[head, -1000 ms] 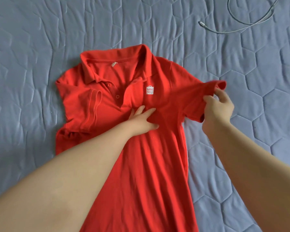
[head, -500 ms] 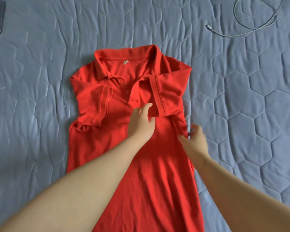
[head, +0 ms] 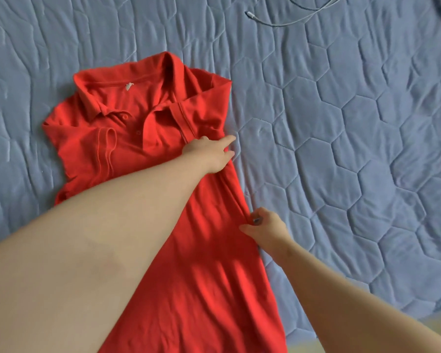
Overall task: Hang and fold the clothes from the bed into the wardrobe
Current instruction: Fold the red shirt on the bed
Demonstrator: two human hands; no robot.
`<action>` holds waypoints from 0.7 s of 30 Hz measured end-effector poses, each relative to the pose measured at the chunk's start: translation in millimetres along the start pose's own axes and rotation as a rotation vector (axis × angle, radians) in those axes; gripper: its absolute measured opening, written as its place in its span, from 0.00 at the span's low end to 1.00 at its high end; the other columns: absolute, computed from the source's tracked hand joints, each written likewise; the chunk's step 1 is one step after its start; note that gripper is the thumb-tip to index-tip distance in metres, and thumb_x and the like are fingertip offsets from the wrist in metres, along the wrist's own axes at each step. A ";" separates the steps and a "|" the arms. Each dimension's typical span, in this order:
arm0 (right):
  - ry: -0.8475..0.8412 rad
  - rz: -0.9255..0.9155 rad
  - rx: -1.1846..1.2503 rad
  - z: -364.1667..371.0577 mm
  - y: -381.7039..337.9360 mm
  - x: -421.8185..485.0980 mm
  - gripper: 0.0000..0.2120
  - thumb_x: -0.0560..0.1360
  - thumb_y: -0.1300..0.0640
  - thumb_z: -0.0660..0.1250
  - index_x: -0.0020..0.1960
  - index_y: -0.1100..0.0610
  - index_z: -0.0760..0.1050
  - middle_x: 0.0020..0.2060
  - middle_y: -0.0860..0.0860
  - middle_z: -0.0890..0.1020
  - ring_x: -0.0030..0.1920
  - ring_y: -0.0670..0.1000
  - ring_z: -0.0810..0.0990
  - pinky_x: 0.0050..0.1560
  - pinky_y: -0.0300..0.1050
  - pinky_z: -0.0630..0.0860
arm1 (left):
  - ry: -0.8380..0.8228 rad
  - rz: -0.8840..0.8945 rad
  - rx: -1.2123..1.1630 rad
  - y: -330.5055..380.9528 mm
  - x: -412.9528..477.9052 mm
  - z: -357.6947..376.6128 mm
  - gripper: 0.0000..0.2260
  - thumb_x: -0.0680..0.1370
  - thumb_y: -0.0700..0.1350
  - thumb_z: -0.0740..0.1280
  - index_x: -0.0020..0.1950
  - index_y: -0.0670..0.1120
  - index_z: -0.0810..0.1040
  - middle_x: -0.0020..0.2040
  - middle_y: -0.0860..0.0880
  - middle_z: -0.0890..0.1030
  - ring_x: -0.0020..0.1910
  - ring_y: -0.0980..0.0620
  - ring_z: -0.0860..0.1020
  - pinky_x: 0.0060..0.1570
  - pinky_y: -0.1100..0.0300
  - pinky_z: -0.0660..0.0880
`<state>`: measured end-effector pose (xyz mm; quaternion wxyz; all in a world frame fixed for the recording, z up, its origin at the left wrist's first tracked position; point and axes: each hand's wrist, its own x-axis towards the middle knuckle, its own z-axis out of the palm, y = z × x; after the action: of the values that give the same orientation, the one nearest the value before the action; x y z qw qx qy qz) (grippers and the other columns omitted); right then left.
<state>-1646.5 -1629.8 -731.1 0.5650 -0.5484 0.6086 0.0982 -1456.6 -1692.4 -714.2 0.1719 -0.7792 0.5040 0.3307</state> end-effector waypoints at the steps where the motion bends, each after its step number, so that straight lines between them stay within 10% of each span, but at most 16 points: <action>1: -0.027 -0.004 0.000 -0.9 2.9 -1.1 0.10 0.70 0.57 0.71 0.39 0.53 0.70 0.32 0.45 0.71 0.38 0.48 0.73 0.35 0.38 0.65 | -0.001 -0.022 0.042 2.5 2.2 -1.4 0.20 0.80 0.60 0.50 0.72 0.62 0.58 0.68 0.39 0.67 0.65 0.39 0.69 0.62 0.51 0.64; 8: -0.220 0.024 0.263 -7.7 21.3 -23.0 0.03 0.76 0.61 0.66 0.44 0.55 0.74 0.28 0.49 0.72 0.27 0.46 0.70 0.27 0.35 0.70 | 0.166 -0.166 -0.253 -2.9 10.7 -10.6 0.20 0.78 0.58 0.58 0.59 0.45 0.75 0.61 0.43 0.77 0.61 0.41 0.74 0.56 0.54 0.69; 13: -0.388 -0.025 0.290 10.4 0.2 -43.2 0.21 0.73 0.69 0.64 0.52 0.43 0.71 0.30 0.49 0.73 0.29 0.46 0.71 0.30 0.35 0.72 | 0.455 -0.166 -0.656 -29.7 -17.0 -9.9 0.03 0.71 0.44 0.70 0.40 0.48 0.77 0.45 0.47 0.82 0.49 0.45 0.77 0.42 0.61 0.66; 17: -0.506 -0.047 0.256 49.8 -34.0 -61.3 0.29 0.73 0.71 0.62 0.59 0.39 0.63 0.30 0.49 0.69 0.26 0.45 0.69 0.25 0.35 0.69 | 0.516 -0.130 -0.862 -71.3 -39.2 -16.2 0.11 0.69 0.37 0.68 0.35 0.52 0.72 0.30 0.56 0.71 0.31 0.55 0.71 0.31 0.63 0.61; 21: -0.549 -0.068 0.181 98.6 -65.8 -79.4 0.34 0.72 0.70 0.60 0.61 0.33 0.58 0.30 0.49 0.67 0.27 0.46 0.68 0.24 0.36 0.70 | 0.524 -0.171 -1.105 -132.9 -60.6 -14.3 0.15 0.70 0.33 0.67 0.35 0.54 0.72 0.33 0.55 0.70 0.34 0.55 0.69 0.39 0.61 0.67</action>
<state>-1557.2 -1537.6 -668.7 0.7583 -0.4688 0.4202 0.1692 -1348.8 -1602.8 -670.8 -0.3609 -0.8460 0.2195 0.3254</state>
